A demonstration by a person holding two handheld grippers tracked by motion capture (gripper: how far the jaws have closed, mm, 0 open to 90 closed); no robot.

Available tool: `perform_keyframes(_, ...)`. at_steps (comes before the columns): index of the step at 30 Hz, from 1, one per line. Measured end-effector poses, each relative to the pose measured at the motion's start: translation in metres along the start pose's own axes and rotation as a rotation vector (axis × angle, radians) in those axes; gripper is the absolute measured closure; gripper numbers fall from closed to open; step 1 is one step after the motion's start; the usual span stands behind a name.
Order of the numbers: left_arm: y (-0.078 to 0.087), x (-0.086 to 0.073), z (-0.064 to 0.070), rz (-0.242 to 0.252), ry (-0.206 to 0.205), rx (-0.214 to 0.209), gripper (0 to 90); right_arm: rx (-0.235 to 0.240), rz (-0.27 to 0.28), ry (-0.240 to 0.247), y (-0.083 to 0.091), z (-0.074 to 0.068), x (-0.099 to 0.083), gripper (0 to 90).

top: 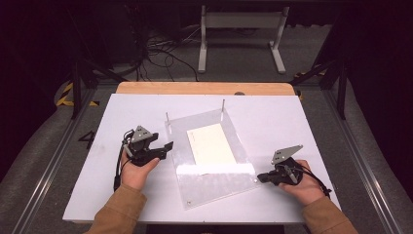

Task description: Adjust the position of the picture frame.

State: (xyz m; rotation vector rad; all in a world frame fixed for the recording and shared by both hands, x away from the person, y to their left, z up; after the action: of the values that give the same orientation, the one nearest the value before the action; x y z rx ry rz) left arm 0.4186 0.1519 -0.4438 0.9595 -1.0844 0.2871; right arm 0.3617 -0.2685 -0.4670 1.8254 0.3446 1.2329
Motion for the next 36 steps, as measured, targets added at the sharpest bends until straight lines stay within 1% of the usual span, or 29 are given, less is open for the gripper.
perform_keyframes(3, 0.001, 0.000, 0.000, 0.001, 0.001, -0.003, 29.8, -0.012, -0.010, 0.030, -0.001, -0.003, 0.003, 89.5)
perform_keyframes(5, 0.003, -0.001, 0.001, -0.002, -0.003, -0.003, 29.8, -0.008, -0.023, 0.034, 0.000, -0.003, 0.005, 89.3)
perform_keyframes(8, 0.005, -0.003, 0.001, -0.004, -0.009, -0.003, 29.7, -0.004, -0.014, 0.074, 0.007, -0.011, 0.014, 85.9)
perform_keyframes(10, 0.005, -0.003, 0.000, -0.004, -0.008, -0.003, 29.7, -0.004, -0.029, 0.108, 0.011, -0.018, 0.020, 83.3)
perform_keyframes(13, 0.006, -0.004, 0.000, -0.005, 0.000, -0.003, 29.6, -0.003, -0.068, 0.136, 0.009, -0.024, 0.026, 79.4)
perform_keyframes(16, 0.007, -0.004, 0.000, -0.001, -0.002, 0.002, 29.7, -0.009, -0.091, 0.156, 0.004, -0.026, 0.029, 76.5)
perform_keyframes(18, 0.008, -0.004, -0.001, 0.001, -0.002, 0.004, 29.6, -0.015, -0.097, 0.162, 0.003, -0.026, 0.030, 76.0)
perform_keyframes(21, 0.008, -0.006, -0.002, -0.004, -0.001, 0.007, 29.6, -0.021, -0.127, 0.173, -0.003, -0.023, 0.031, 74.8)
perform_keyframes(26, 0.008, -0.009, -0.004, -0.009, 0.006, 0.008, 29.6, -0.017, -0.150, 0.187, -0.007, -0.021, 0.032, 74.6)
perform_keyframes(27, 0.008, -0.009, -0.005, -0.010, 0.007, 0.013, 29.6, -0.016, -0.148, 0.187, -0.008, -0.021, 0.032, 74.9)
perform_keyframes(30, 0.009, -0.010, -0.005, -0.008, 0.006, 0.016, 29.5, -0.012, -0.144, 0.214, -0.009, -0.022, 0.033, 82.2)
perform_keyframes(36, 0.010, -0.011, -0.006, -0.010, 0.008, 0.020, 29.2, -0.017, -0.134, 0.237, -0.009, -0.022, 0.031, 82.9)
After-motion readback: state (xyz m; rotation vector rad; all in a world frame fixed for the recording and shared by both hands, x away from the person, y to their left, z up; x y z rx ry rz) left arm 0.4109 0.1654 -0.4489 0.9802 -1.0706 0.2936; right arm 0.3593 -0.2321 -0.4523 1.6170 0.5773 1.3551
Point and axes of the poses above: each handheld gripper's, and its own axes: y roughly backward along the jaws, x roughly out of its top, z roughly to its right, the point moved 3 cm from there along -y, roughly forward along the jaws, and after that the axes turned 2 degrees about -x, right-handed, at the moved point
